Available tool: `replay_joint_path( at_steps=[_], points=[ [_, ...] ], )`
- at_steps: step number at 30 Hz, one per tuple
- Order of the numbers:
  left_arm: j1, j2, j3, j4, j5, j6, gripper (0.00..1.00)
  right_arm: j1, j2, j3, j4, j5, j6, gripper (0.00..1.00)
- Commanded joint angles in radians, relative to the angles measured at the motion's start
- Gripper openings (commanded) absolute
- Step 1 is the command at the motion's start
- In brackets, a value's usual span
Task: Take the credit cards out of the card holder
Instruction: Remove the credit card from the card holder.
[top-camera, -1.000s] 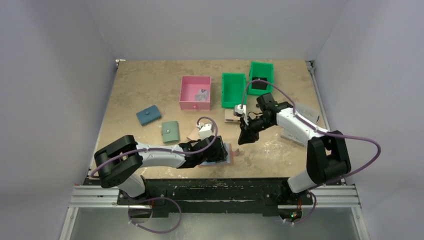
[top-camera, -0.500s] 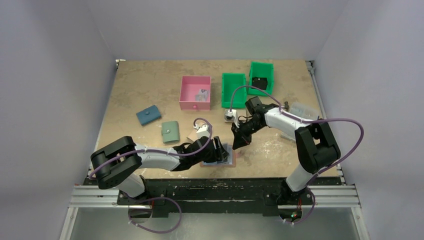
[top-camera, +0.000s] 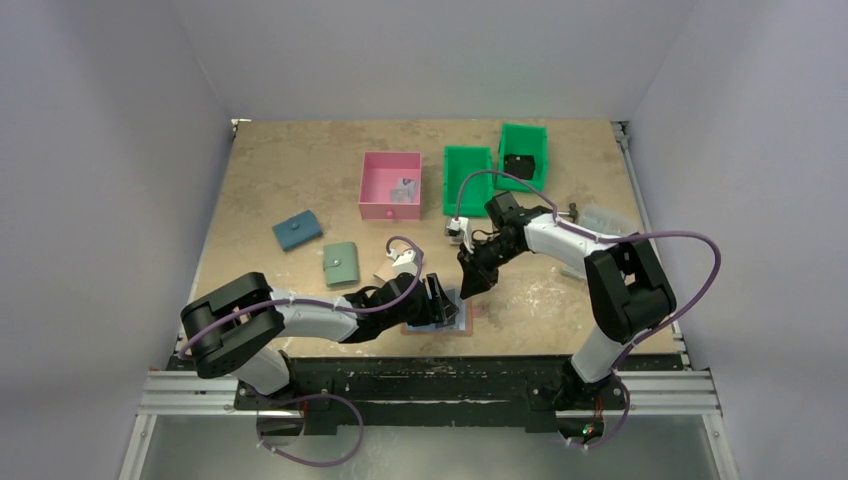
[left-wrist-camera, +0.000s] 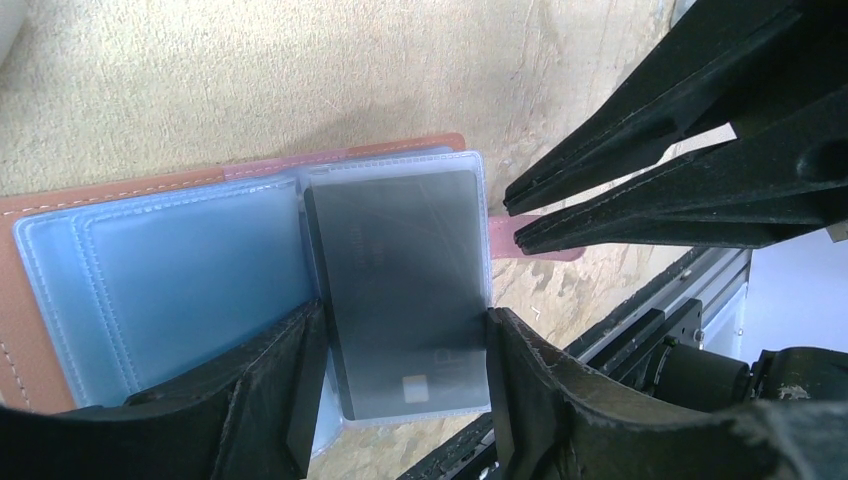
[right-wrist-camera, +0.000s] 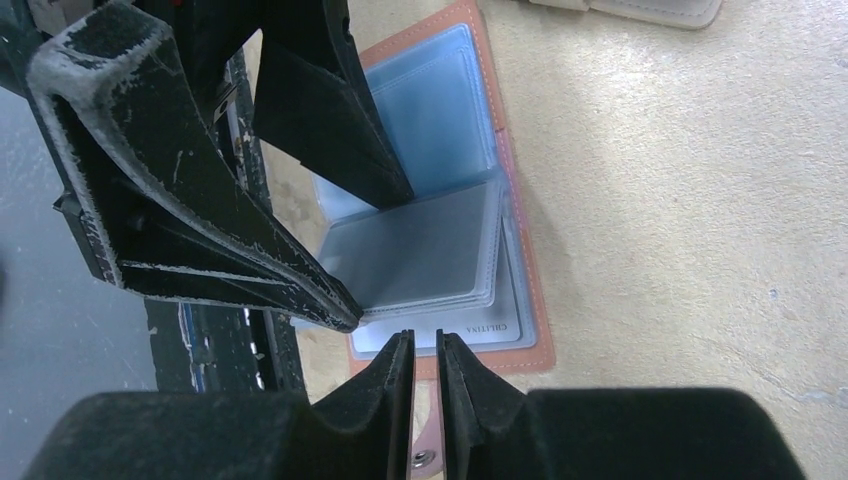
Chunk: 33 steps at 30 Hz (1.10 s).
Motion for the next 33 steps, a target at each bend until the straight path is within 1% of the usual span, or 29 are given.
replay_joint_path(
  at_steps=[1, 7, 18, 24, 28, 33],
  points=[
    [0.003, -0.01, -0.009, 0.046, 0.035, 0.015, 0.39, 0.009, -0.001, 0.035, 0.023, -0.025, 0.018, 0.23],
    [0.004, -0.005, -0.007, 0.05, 0.041, 0.016, 0.39, 0.015, 0.003, 0.036, 0.031, -0.022, 0.029, 0.27],
    [0.006, -0.002, -0.008, 0.052, 0.044, 0.016, 0.39, 0.024, 0.018, 0.032, 0.051, 0.047, 0.044, 0.25],
    [0.006, -0.005, -0.009, 0.06, 0.052, 0.017, 0.39, 0.034, 0.027, 0.033, 0.054, 0.057, 0.049, 0.25],
    [0.008, -0.005, -0.015, 0.072, 0.063, 0.018, 0.4, 0.042, 0.032, 0.033, 0.057, 0.063, 0.051, 0.25],
    [0.013, -0.006, -0.02, 0.079, 0.073, 0.015, 0.44, 0.046, 0.037, 0.033, 0.064, 0.079, 0.059, 0.25]
  ],
)
